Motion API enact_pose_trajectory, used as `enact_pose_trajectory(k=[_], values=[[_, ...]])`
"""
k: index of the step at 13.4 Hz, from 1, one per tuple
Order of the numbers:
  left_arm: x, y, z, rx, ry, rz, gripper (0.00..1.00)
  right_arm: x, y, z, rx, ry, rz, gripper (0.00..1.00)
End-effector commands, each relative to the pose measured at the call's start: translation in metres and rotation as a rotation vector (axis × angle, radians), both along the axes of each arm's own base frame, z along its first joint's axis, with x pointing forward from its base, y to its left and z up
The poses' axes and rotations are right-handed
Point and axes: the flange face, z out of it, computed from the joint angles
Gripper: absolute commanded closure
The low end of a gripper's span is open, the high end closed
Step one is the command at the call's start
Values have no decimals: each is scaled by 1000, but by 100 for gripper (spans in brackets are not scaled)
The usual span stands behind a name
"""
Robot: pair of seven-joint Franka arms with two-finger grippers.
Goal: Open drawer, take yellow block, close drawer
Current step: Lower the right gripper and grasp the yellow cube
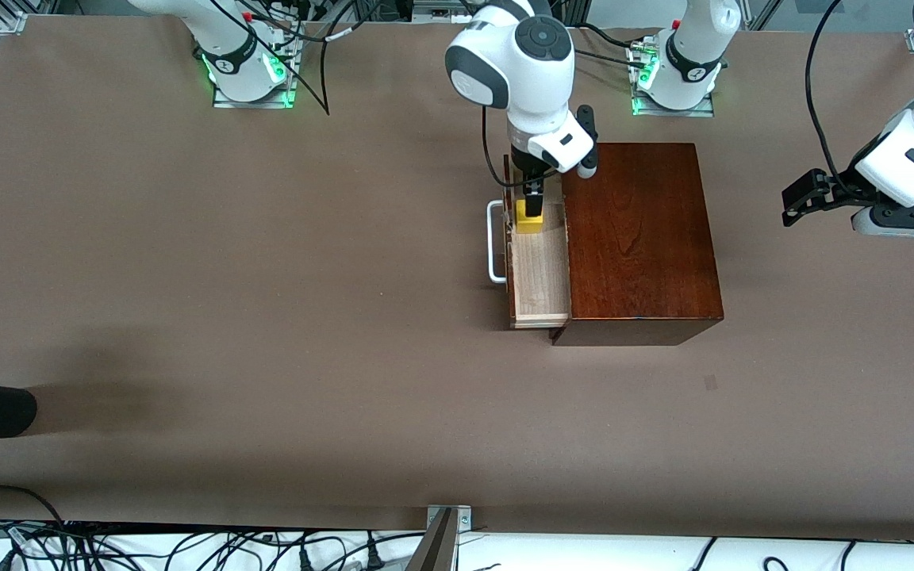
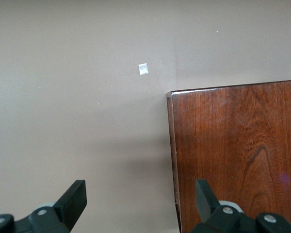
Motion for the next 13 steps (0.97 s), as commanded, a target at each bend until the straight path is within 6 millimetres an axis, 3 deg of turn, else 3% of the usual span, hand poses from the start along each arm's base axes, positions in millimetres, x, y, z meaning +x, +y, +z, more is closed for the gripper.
enact_pose_trajectory(k=[1,8,9,10,11,12,13], values=[[-4,-4,6,-13,3,9,0,6,7,-13,-9,-41,54,0],[-5,-3,6,-12,6,6,0,10,10,-41,-2,-49,51,0],[-5,-4,6,-12,6,4,0,10,9,-41,-5,-49,55,16],[-5,-4,6,-12,6,4,0,9,9,-40,-8,-45,47,55],[-5,-4,6,-12,6,4,0,9,9,-38,-9,-46,45,83],[-5,-5,6,-12,6,4,0,9,9,-35,-7,-45,44,100],[-5,-4,6,-12,8,6,0,10,9,-33,-3,-49,44,100]])
